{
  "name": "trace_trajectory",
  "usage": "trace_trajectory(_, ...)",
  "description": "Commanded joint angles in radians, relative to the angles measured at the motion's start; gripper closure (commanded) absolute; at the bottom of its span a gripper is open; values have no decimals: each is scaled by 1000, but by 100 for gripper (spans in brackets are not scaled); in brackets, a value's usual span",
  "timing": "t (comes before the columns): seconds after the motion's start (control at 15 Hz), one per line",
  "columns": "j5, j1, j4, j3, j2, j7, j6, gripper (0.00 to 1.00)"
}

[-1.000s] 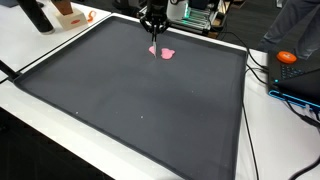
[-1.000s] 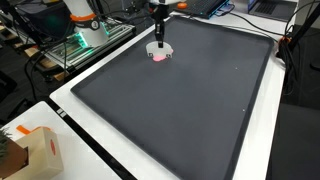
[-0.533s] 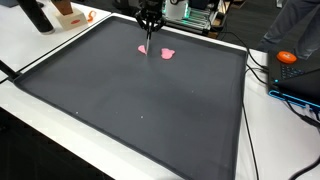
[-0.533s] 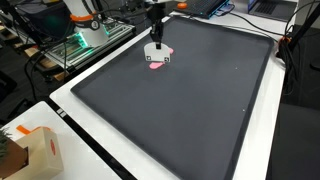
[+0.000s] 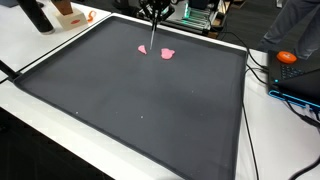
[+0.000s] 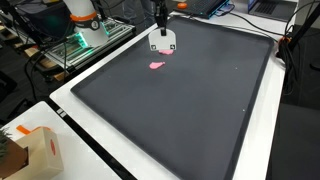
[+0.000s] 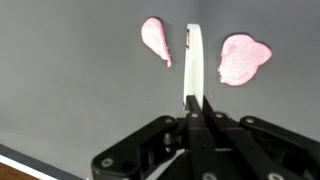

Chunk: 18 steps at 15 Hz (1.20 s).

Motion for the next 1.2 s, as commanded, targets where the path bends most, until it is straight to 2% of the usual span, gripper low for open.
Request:
trace_trajectory(0.0,45,32,10,52,-81,66,-139,99)
trace_trajectory(0.27,52,78,79,131,-91,148,-287,99)
trace_trajectory(0.67,11,127,213,233,-2,266,-444,99)
trace_trajectory(1.13,-91,170,342,271,169,404,-548,99)
